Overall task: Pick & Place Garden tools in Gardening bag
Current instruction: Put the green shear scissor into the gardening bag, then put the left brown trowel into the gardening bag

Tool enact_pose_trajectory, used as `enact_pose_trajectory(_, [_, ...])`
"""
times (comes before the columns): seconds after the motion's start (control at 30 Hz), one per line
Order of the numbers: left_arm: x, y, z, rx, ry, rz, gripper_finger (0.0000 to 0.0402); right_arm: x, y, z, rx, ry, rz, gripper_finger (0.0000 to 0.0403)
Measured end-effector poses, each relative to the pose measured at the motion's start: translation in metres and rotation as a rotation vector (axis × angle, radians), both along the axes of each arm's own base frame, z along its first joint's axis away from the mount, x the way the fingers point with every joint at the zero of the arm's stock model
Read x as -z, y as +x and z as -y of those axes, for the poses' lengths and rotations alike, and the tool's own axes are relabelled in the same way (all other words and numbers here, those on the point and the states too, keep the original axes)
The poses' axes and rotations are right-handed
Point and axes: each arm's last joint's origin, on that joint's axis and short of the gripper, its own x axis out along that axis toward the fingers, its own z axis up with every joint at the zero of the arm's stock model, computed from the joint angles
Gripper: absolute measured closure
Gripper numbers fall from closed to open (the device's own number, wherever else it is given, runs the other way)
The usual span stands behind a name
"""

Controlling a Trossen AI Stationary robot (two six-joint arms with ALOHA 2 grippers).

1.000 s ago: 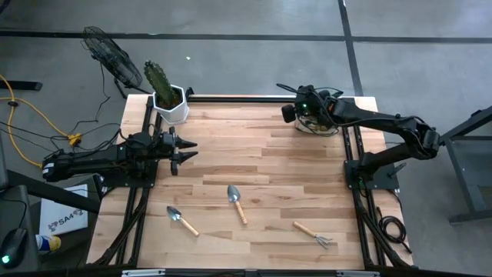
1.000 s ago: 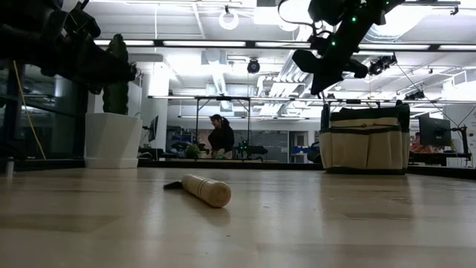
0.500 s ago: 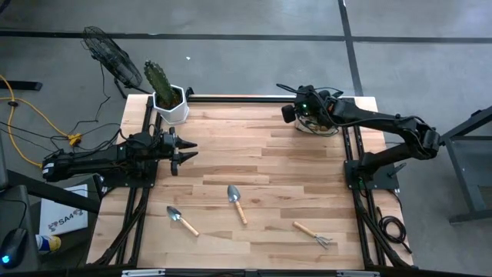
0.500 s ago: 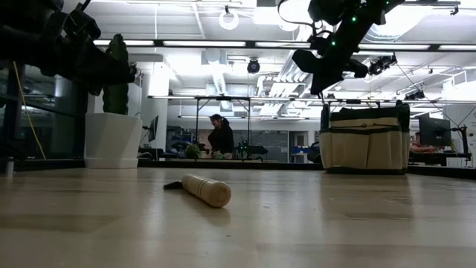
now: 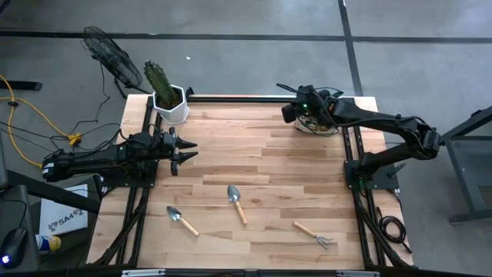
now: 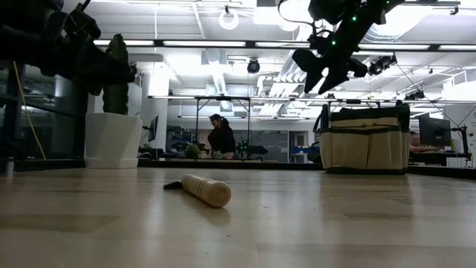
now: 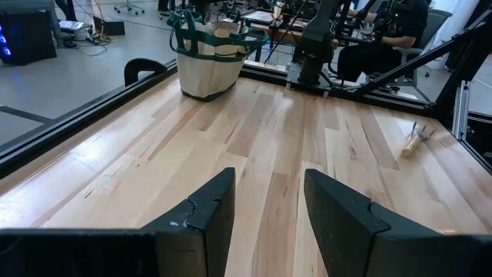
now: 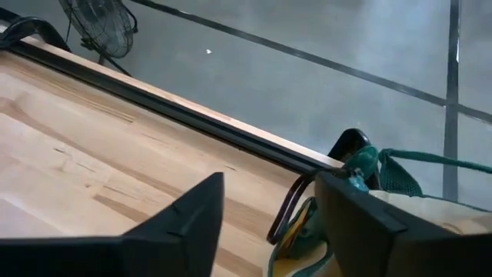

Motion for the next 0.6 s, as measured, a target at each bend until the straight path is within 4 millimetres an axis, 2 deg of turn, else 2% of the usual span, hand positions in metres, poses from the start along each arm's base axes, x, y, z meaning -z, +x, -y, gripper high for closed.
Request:
enact_pose_trajectory(0.17, [0.0000, 0.0000, 0.0000, 0.001, 0.000, 0.000, 0.0249, -0.0064, -0.0028, -0.0034, -0.047, 0.015, 0.036, 0.0174])
enact_pose_trajectory(0.6, [0.0005, -0.0001, 0.0001, 0.000, -0.014, -0.004, 0.0249, -0.0087, -0.0007, -0.0108, -0.116, 0.050, 0.065, 0.0172])
